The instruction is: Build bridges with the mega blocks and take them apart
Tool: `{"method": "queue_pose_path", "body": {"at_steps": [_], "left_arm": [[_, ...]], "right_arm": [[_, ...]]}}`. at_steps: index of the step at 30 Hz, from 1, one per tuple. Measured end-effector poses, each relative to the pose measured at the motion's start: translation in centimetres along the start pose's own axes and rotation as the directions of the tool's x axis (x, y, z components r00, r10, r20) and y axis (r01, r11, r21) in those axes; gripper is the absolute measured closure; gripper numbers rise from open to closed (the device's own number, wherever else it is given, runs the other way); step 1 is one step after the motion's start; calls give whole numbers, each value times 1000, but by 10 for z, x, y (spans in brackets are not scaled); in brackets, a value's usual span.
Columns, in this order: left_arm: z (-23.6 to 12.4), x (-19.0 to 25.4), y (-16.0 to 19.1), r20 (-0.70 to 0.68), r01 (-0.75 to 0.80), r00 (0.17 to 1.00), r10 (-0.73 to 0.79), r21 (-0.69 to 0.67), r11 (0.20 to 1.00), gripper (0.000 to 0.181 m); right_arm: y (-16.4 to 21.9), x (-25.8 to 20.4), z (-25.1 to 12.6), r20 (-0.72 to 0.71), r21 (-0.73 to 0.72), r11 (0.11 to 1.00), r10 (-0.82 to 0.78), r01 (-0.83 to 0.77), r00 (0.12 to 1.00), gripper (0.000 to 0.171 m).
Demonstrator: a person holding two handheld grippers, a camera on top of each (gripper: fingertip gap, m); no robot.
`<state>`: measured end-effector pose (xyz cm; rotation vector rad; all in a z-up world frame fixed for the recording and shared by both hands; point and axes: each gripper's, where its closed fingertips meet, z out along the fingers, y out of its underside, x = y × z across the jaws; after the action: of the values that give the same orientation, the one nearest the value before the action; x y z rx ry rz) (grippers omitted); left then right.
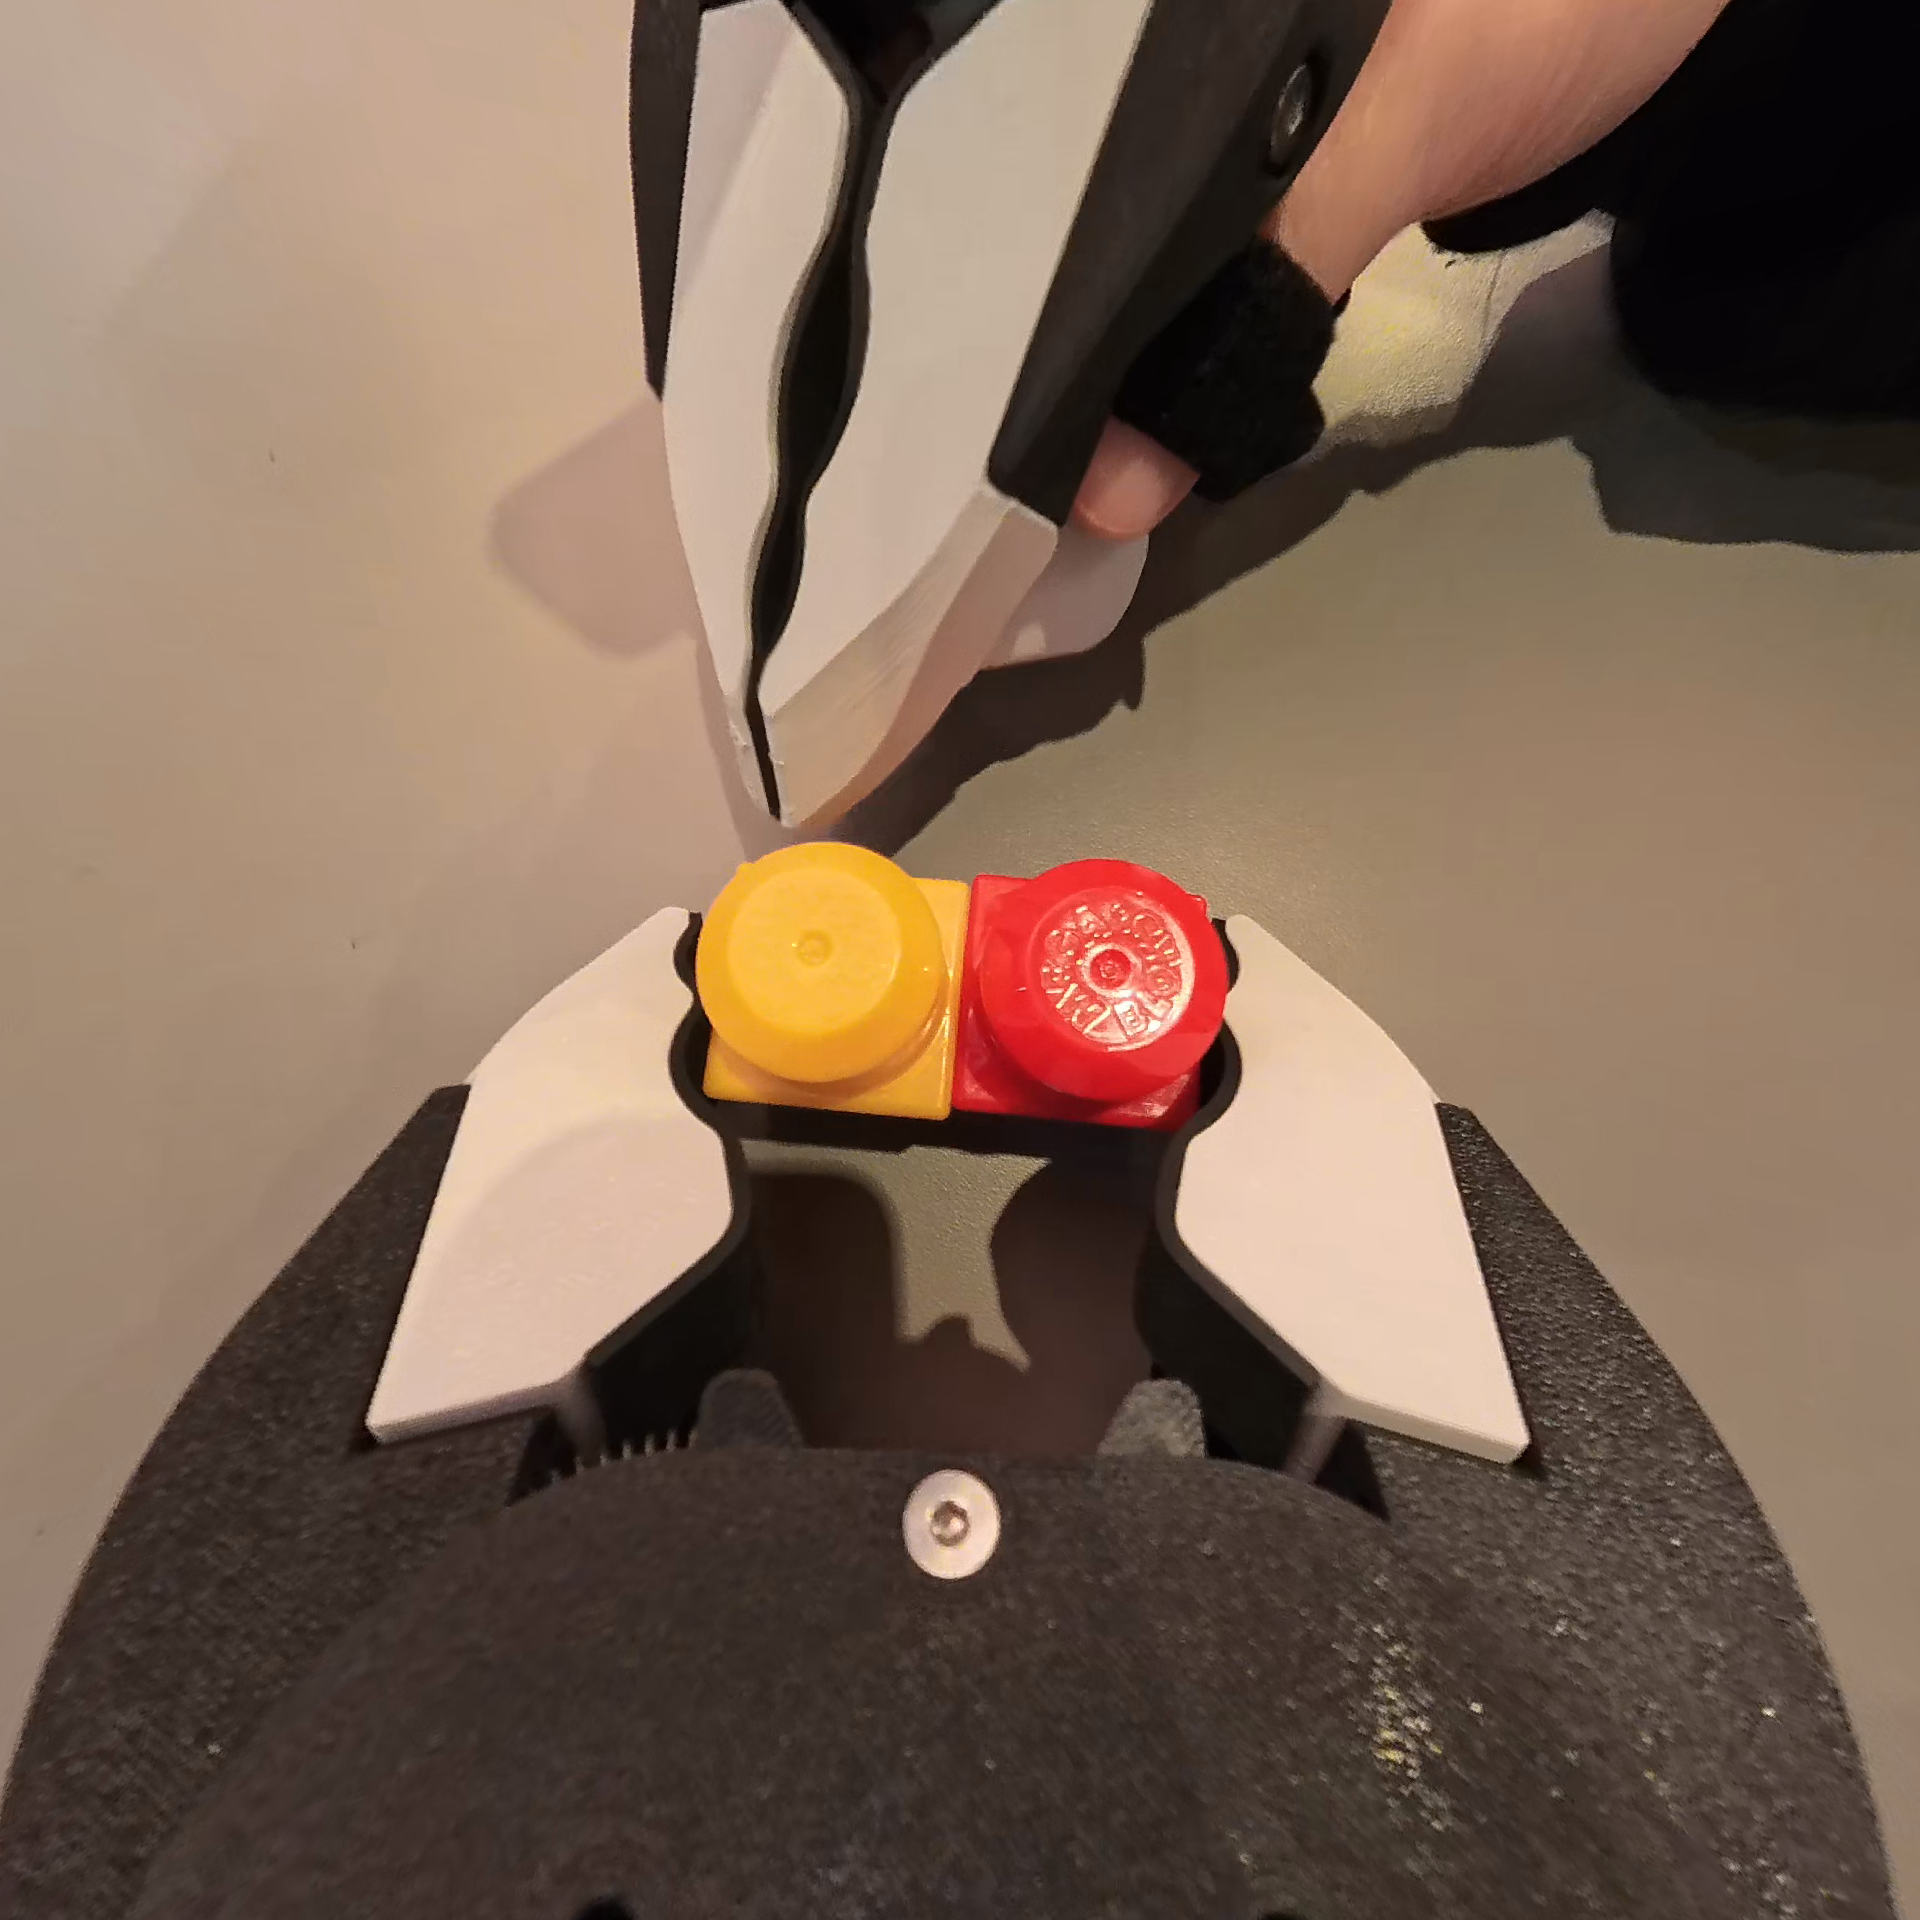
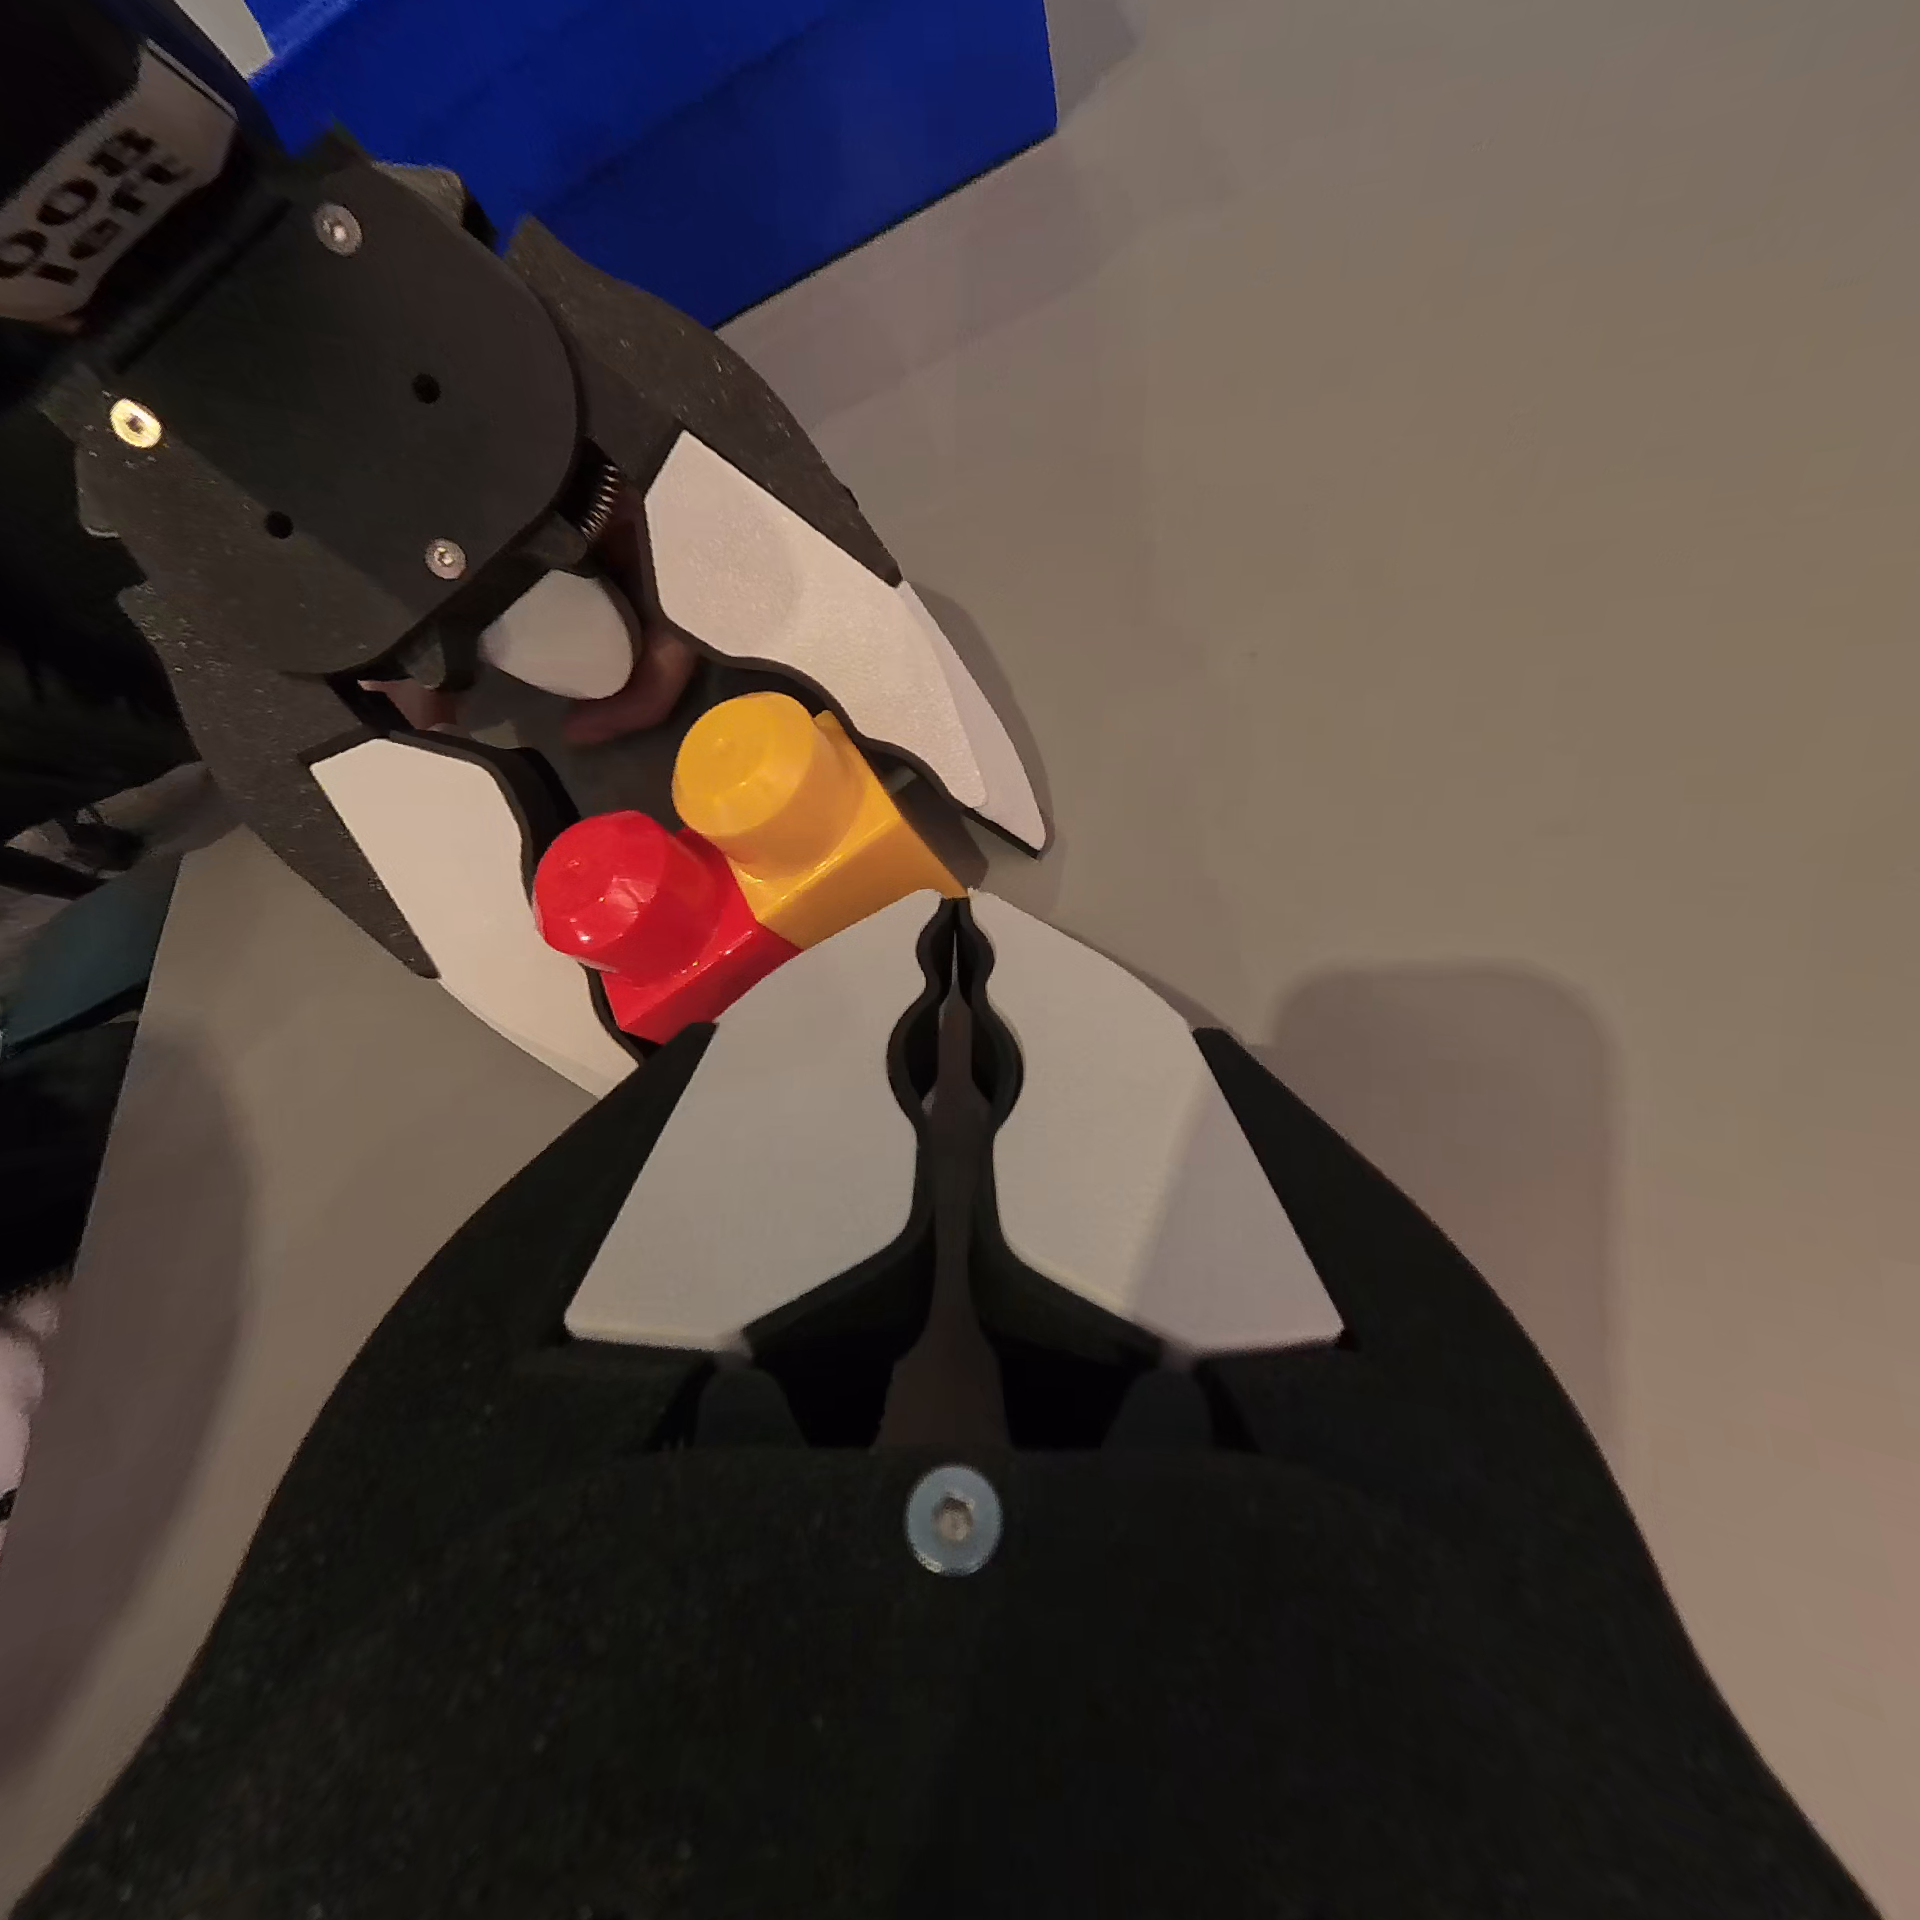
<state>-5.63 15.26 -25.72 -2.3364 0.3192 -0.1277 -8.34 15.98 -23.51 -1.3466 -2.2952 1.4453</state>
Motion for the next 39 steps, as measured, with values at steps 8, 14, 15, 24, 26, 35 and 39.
{"method": "queue_pose_path", "body": {"at_steps": [8, 14, 15, 24, 26, 35, 39], "left_arm": [[-5, 0, 4, 25, 18, 1000, -18, -6, 1000, 91], [-19, 8, -6, 14, 35, 999, -35, 43, 998, 91], [-22, 10, -11, 10, 28, 1000, -29, 65, 997, 91], [-25, 31, -26, -28, -20, 999, 23, 100, 995, 91], [-26, 34, -28, -34, -22, 999, 25, 101, 995, 91], [-29, 44, -35, -27, -33, 999, 36, 100, 994, 91], [-27, 44, -35, -18, -33, 999, 35, 91, 995, 91]], "right_arm": [[-19, -12, -25, -44, 54, 995, -82, 84, 996, 171], [15, -16, -99, -275, -11, 982, -182, 187, 944, 159], [25, -13, -115, -336, -10, 980, -191, 199, 922, 152], [93, 8, -177, -548, 14, 988, -122, 156, 827, 125], [99, 14, -178, -542, 38, 991, -87, 128, 836, 128], [107, 26, -164, -459, -4, 993, -109, 120, 882, 135], [107, 22, -159, -413, 9, 994, -94, 107, 906, 142]]}}
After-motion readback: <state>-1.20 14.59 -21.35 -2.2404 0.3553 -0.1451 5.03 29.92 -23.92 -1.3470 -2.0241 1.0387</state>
